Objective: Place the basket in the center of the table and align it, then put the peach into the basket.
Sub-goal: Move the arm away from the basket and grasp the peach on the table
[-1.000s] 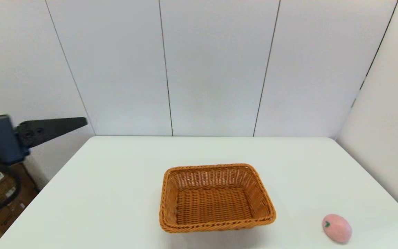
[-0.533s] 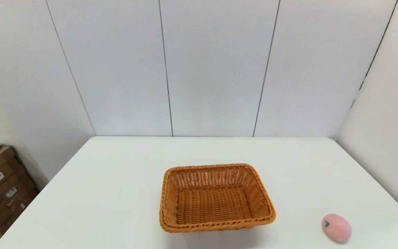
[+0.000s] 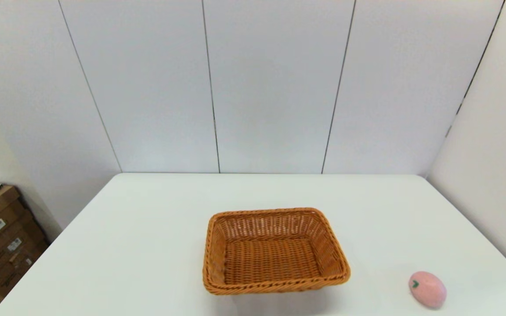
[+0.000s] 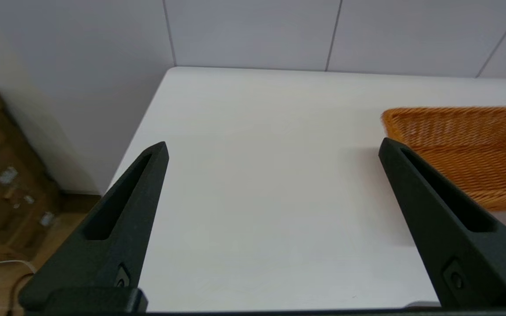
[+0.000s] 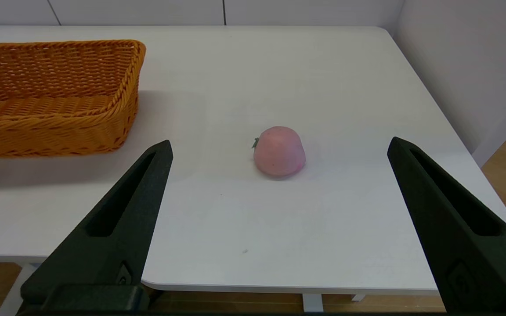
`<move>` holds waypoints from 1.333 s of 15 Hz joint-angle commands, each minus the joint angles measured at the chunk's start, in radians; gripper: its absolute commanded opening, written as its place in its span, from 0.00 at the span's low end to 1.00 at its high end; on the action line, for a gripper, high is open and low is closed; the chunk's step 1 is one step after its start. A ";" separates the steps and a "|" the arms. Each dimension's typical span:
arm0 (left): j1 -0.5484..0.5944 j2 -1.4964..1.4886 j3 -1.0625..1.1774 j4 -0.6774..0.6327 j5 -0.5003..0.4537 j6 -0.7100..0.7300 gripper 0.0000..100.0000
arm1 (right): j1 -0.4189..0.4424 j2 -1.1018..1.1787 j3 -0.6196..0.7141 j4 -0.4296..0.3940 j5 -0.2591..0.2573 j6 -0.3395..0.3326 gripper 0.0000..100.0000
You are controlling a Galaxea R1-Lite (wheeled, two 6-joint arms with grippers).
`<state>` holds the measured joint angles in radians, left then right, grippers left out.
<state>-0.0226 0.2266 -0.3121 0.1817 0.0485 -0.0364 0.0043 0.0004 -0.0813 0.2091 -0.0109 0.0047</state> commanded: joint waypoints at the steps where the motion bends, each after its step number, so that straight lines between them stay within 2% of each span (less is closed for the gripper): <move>1: 0.019 -0.168 0.123 -0.001 0.007 0.055 1.00 | 0.000 0.000 0.000 0.001 0.002 0.000 1.00; 4: 0.018 -0.228 0.215 -0.010 0.028 0.061 1.00 | 0.000 0.000 0.000 0.001 0.000 0.000 1.00; 5: 0.018 -0.228 0.228 -0.051 0.036 0.046 1.00 | 0.000 0.000 0.000 0.001 0.000 0.001 1.00; 8: 0.018 -0.228 0.246 -0.090 0.013 0.039 1.00 | 0.000 0.000 -0.002 0.003 -0.001 -0.003 1.00; 10: 0.018 -0.228 0.283 -0.100 -0.019 0.036 1.00 | 0.000 0.064 -0.084 0.018 -0.009 0.011 1.00; 12: 0.018 -0.228 0.289 -0.126 -0.022 0.032 1.00 | 0.000 0.276 -0.156 0.016 -0.058 0.024 1.00; 17: 0.018 -0.228 0.289 -0.126 -0.019 0.020 1.00 | 0.000 1.199 -0.275 -0.004 -0.089 0.018 1.00; 18: 0.018 -0.228 0.289 -0.126 -0.019 0.012 1.00 | 0.000 1.346 -0.301 -0.019 -0.112 0.014 1.00; 20: 0.018 -0.228 0.289 -0.126 -0.019 0.013 1.00 | 0.011 1.500 -0.311 -0.109 -0.118 0.011 1.00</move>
<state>-0.0047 -0.0013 -0.0234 0.0547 0.0294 -0.0238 0.0053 0.8928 -0.2977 0.1985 -0.0904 0.0200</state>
